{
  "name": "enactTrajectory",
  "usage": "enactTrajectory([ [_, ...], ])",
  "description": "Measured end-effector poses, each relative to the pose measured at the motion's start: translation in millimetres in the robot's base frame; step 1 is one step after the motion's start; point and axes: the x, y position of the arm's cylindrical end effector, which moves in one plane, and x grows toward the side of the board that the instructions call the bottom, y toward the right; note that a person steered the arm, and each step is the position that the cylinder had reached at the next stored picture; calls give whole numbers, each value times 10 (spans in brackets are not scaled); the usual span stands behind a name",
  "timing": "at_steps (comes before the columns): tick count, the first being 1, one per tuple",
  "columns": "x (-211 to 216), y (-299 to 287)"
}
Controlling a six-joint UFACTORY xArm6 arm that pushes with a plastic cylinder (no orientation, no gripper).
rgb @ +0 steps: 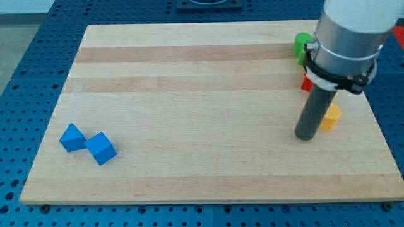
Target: Push blue cube to the right of the blue triangle
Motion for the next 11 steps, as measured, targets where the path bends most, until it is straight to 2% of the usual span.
enactTrajectory([
  [3,-137,629],
  [4,-107,632],
  [6,291,415],
  [7,338,298],
  [9,307,-240],
  [11,-196,-1570],
])
